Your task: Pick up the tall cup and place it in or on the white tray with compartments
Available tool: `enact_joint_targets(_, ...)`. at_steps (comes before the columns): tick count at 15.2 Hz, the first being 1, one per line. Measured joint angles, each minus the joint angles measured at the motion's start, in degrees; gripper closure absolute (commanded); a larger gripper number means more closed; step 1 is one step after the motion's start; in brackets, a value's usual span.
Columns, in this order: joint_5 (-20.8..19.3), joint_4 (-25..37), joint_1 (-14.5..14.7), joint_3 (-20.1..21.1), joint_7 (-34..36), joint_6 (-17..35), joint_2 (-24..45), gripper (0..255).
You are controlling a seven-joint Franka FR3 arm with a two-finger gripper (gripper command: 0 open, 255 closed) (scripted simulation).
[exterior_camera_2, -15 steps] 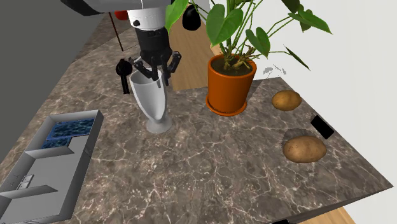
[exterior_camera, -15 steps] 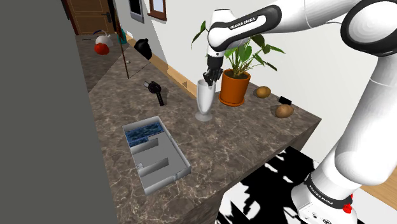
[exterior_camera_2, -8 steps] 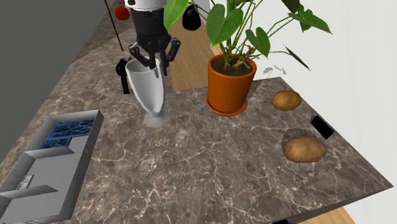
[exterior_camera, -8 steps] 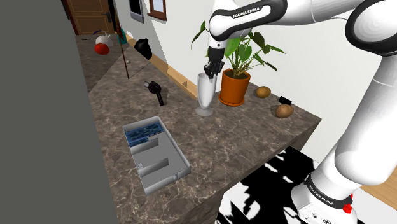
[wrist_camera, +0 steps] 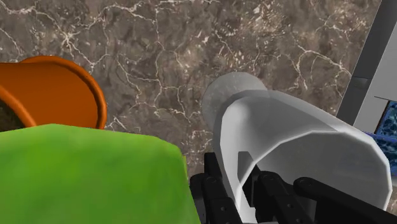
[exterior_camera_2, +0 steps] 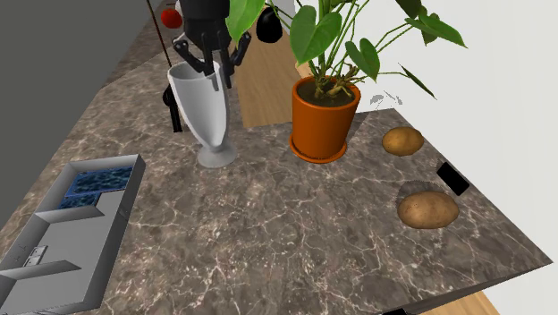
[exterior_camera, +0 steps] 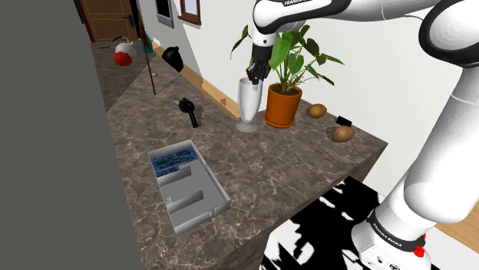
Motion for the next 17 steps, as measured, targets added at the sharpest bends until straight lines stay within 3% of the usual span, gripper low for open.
enact_joint_targets(4,-0.12,2.34,0.84,0.61,1.46,-2.50,-0.16,255)
enact_joint_targets(12,-0.93,5.53,6.51,4.80,11.33,-5.98,-0.38,255)
enact_joint_targets(17,-1.86,12.46,10.20,7.27,17.41,-9.61,3.02,255)
